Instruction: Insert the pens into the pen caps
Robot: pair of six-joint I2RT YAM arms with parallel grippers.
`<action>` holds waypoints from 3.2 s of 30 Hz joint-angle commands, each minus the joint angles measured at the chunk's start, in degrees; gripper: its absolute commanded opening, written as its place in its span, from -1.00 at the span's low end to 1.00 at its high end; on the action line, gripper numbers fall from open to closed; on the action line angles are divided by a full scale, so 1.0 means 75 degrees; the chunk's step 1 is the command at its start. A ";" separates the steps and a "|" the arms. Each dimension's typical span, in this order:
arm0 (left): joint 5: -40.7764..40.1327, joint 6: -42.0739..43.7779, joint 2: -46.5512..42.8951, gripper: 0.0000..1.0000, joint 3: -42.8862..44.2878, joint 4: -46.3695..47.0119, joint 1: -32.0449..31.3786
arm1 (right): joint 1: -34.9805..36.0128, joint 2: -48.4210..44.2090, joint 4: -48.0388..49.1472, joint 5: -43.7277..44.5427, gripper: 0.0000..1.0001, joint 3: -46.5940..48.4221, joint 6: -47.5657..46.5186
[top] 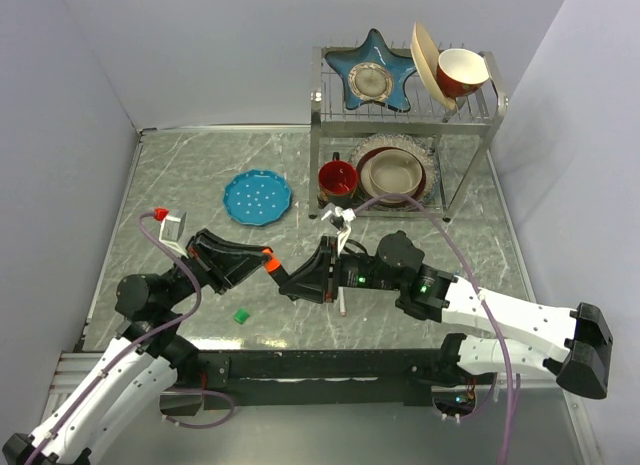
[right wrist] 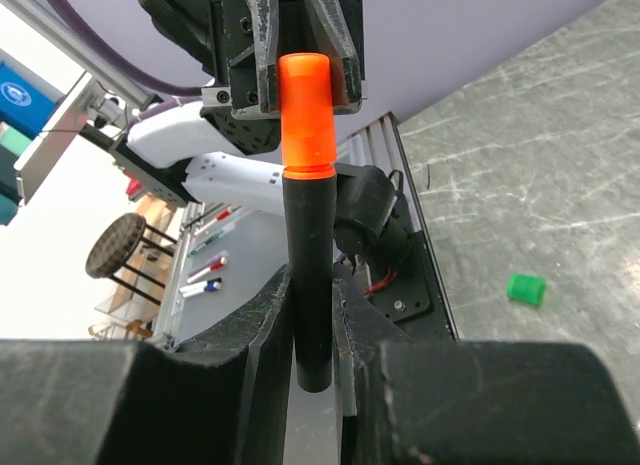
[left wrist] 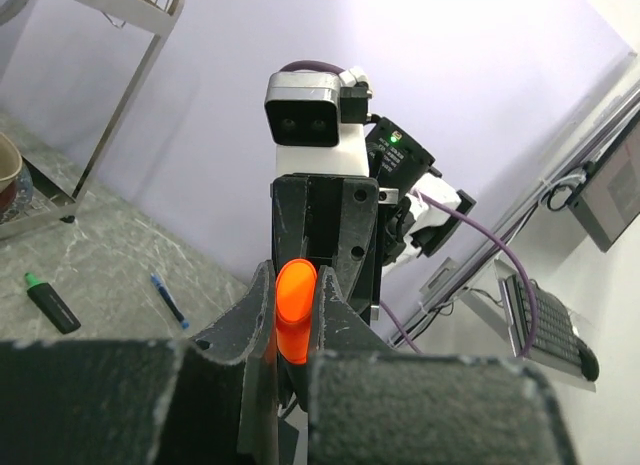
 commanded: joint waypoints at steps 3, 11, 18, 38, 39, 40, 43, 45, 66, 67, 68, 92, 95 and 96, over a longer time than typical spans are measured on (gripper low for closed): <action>0.1172 0.0560 0.0382 -0.98 -0.0310 -0.1392 -0.0722 | -0.0730 0.0119 0.1270 0.0932 -1.00 0.1435 -0.0202; 0.0866 0.0255 0.0956 -0.98 -0.1037 -0.0188 -0.1320 | -0.1446 0.0424 0.1060 0.0157 -1.00 0.2033 -0.0213; 0.0327 0.0092 0.2441 -0.98 -0.1061 0.1065 -0.2595 | -0.1680 0.0717 0.1023 0.0122 -1.00 0.2689 -0.0437; -0.0589 0.0971 0.1447 -0.98 -0.1107 -0.0975 -0.3160 | -0.2419 0.0295 0.1305 0.0006 -1.00 0.2490 -0.0179; -0.0425 0.0924 0.1506 -0.98 -0.1188 -0.0799 -0.3172 | -0.2442 0.0353 0.1351 -0.0030 -1.00 0.2502 -0.0156; -0.0377 0.0831 0.1565 -0.98 -0.1235 -0.0484 -0.3196 | -0.2431 0.0377 0.1363 -0.0100 -1.00 0.2583 -0.0155; -0.0318 0.0620 0.1484 -0.98 -0.1458 -0.0071 -0.3231 | -0.2477 0.0366 0.1469 -0.0194 -1.00 0.2619 -0.0272; -0.0527 0.0747 0.1343 -0.98 -0.1295 -0.0676 -0.3231 | -0.2477 0.0342 0.1341 -0.0276 -1.00 0.2666 -0.0425; -0.3143 0.1722 0.3777 -0.98 0.1297 -0.2605 -0.1721 | -0.2466 -0.3418 -0.2326 0.0447 0.44 -0.2009 -0.0249; -0.3096 0.1593 0.3931 -0.98 0.0959 -0.2208 -0.1650 | -0.2466 -0.3675 -0.2409 0.0543 0.53 -0.2068 -0.0238; -0.2991 0.1348 0.4107 -0.98 0.0793 -0.1844 -0.1591 | -0.2454 -0.3782 -0.2503 0.0625 0.56 -0.2115 -0.0226; -0.2580 0.0314 0.8795 -0.71 0.0182 0.2015 -0.1485 | -0.2454 -0.4544 -0.3663 0.2067 0.78 -0.2279 -0.0366; -0.2521 0.0338 0.8994 -0.60 0.0182 0.2050 -0.1485 | -0.2454 -0.4603 -0.3816 0.2360 0.78 -0.2279 -0.0366; -0.2498 0.0338 0.9030 -0.57 0.0182 0.2074 -0.1485 | -0.2454 -0.4638 -0.3816 0.2384 0.78 -0.2291 -0.0332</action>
